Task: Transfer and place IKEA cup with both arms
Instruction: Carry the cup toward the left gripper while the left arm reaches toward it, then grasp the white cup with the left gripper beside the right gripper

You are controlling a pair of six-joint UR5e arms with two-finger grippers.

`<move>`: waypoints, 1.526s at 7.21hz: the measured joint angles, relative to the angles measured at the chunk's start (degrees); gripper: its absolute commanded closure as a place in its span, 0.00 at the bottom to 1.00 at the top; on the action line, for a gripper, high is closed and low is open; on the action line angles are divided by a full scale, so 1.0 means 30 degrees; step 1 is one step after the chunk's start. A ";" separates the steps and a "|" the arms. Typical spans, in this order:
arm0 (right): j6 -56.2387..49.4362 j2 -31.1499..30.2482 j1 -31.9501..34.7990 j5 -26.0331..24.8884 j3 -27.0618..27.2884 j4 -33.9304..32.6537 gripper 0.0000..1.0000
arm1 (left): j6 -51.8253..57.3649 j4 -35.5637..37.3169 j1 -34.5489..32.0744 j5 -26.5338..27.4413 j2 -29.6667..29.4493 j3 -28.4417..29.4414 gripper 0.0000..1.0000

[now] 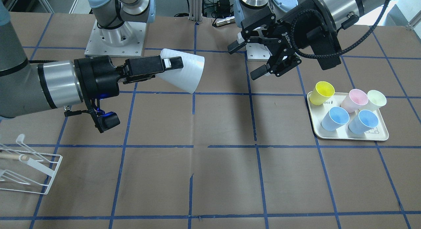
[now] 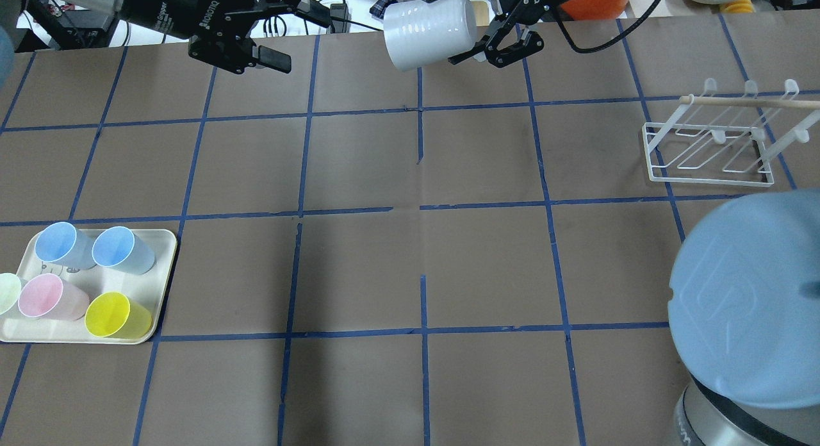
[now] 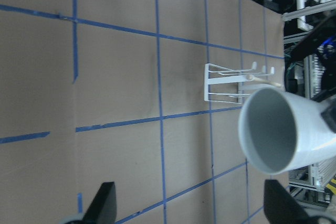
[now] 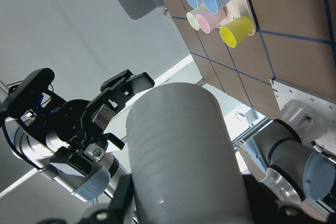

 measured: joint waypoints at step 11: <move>-0.0329 -0.0116 0.0292 0.0304 -0.0070 0.3314 0.86 | -0.5414 1.4802 -0.1514 -0.8707 0.0234 -0.6596 0.00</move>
